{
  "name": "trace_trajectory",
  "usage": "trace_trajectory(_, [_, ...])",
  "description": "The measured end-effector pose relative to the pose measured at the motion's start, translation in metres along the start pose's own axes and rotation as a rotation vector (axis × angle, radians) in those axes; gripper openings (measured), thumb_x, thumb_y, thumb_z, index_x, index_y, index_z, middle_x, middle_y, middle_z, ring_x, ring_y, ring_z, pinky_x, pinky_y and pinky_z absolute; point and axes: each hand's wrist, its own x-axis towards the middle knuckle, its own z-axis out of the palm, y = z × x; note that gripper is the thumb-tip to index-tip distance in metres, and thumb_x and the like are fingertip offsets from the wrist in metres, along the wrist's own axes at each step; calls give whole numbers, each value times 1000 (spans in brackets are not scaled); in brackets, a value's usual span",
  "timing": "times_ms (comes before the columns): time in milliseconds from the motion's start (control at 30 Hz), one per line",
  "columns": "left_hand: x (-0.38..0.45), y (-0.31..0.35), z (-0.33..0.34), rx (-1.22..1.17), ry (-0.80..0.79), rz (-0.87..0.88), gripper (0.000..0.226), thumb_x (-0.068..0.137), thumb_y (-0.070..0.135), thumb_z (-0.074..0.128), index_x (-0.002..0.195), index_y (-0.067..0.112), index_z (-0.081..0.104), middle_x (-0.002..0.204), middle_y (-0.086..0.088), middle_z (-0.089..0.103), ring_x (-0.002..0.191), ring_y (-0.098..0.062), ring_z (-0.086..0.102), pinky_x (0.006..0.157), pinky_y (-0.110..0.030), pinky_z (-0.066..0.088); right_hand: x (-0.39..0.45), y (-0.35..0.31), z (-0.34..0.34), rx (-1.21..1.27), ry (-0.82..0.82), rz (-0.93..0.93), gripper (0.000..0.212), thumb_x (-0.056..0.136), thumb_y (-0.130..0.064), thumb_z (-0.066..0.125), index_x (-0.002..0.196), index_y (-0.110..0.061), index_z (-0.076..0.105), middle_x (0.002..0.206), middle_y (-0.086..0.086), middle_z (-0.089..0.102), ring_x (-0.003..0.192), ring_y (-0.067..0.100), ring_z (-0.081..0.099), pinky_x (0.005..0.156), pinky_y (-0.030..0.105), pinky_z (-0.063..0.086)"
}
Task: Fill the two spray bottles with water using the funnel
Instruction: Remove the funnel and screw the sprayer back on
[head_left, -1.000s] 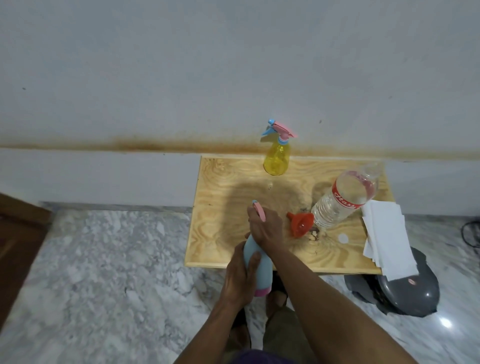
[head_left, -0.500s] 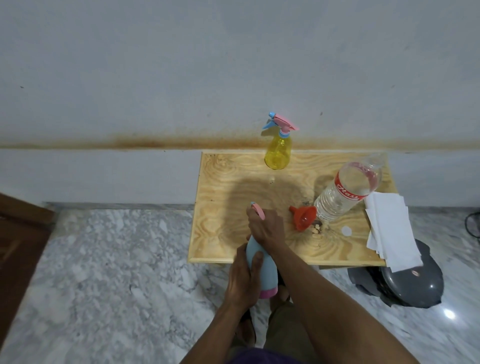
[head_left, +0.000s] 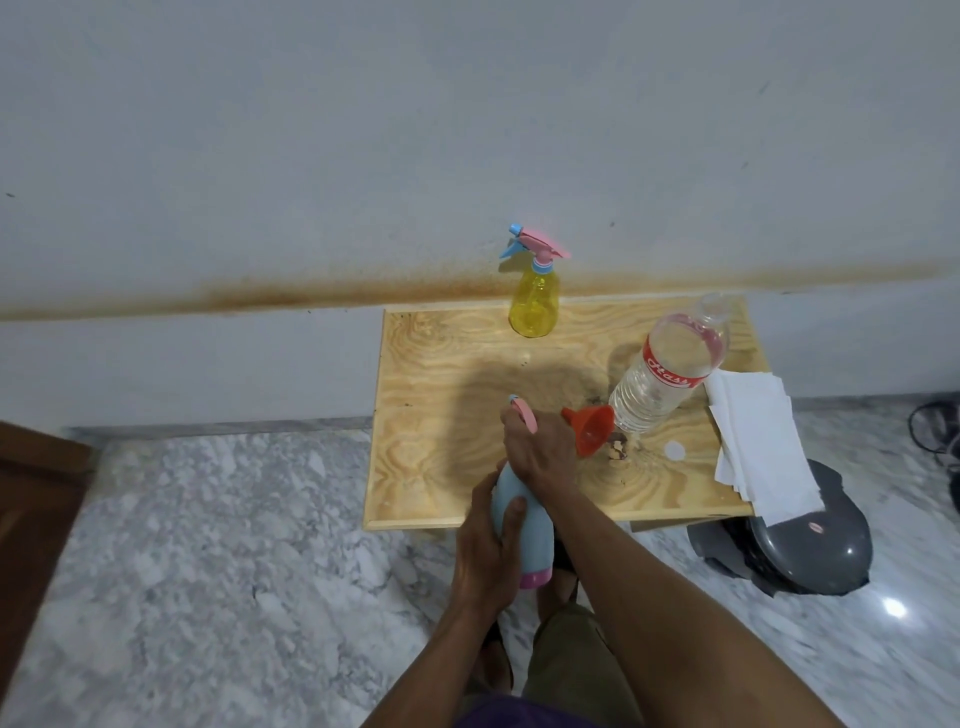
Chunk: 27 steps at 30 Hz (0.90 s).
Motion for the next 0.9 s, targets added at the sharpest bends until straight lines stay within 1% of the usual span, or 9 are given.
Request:
trace_trajectory(100, [-2, 1, 1, 11, 41, -2, 60, 86, 70, 45, 134, 36, 52, 120, 13, 67, 103, 5, 65, 80, -16, 55, 1, 1, 0, -18, 5, 17, 44, 90, -49, 50, 76, -13, 71, 77, 4, 70, 76, 25, 64, 75, 36, 50])
trace_trajectory(167, [-3, 2, 1, 7, 45, -18, 42, 89, 65, 49, 127, 46, 50, 116, 15, 68, 101, 6, 65, 79, -17, 55, 2, 1, 0, -29, 10, 17, 45, 90, -52, 49, 83, -14, 72, 83, 5, 70, 80, 26, 64, 77, 36, 49])
trace_trajectory(233, [-2, 2, 1, 0, 41, -26, 33, 92, 56, 53, 123, 47, 49, 114, 14, 69, 98, 5, 67, 77, -20, 57, 3, 0, 0, -34, 11, 22, 45, 91, -52, 49, 84, -14, 72, 84, 6, 70, 81, 27, 64, 77, 35, 48])
trace_trajectory(333, [-3, 2, 2, -5, 36, -35, 34, 92, 53, 54, 124, 42, 48, 111, 14, 69, 94, 6, 67, 73, -19, 57, 4, 2, 2, -36, 5, 45, 47, 89, -53, 48, 83, -13, 72, 83, 6, 70, 80, 27, 65, 78, 37, 51])
trace_trajectory(467, [-5, 4, 5, -8, 18, -25, 23, 95, 51, 55, 117, 47, 47, 106, 17, 68, 93, 8, 66, 69, -15, 55, 2, 7, 1, -48, 40, 80, 55, 81, -61, 41, 84, -15, 71, 85, 5, 70, 81, 27, 65, 79, 42, 54])
trace_trajectory(600, [-5, 7, 8, -7, -14, -30, 27, 91, 50, 53, 117, 45, 47, 104, 18, 66, 92, 11, 65, 66, -12, 52, 4, 13, -4, -76, 27, 40, 50, 86, -56, 37, 75, -17, 66, 77, 2, 68, 74, 23, 64, 70, 38, 51])
trace_trajectory(733, [-6, 9, 13, -6, -26, -25, 32, 91, 52, 53, 121, 42, 45, 107, 16, 66, 93, 12, 64, 67, -10, 51, 9, 16, -12, -80, 8, 36, 44, 91, -50, 42, 73, -17, 66, 74, -1, 65, 69, 17, 59, 67, 33, 41])
trace_trajectory(800, [-6, 9, 13, -11, -18, -18, 33, 91, 52, 53, 121, 43, 45, 108, 14, 67, 93, 10, 65, 68, -12, 52, 9, 15, -13, -74, 5, 36, 45, 92, -49, 44, 72, -16, 67, 73, -1, 65, 67, 15, 58, 66, 32, 40])
trace_trajectory(900, [-3, 7, 9, -26, 2, -14, 28, 92, 58, 55, 118, 52, 45, 109, 13, 69, 94, 3, 68, 72, -22, 58, 8, 10, -9, -42, -18, 11, 45, 90, -50, 44, 68, -16, 64, 71, 1, 66, 70, 21, 61, 65, 34, 43])
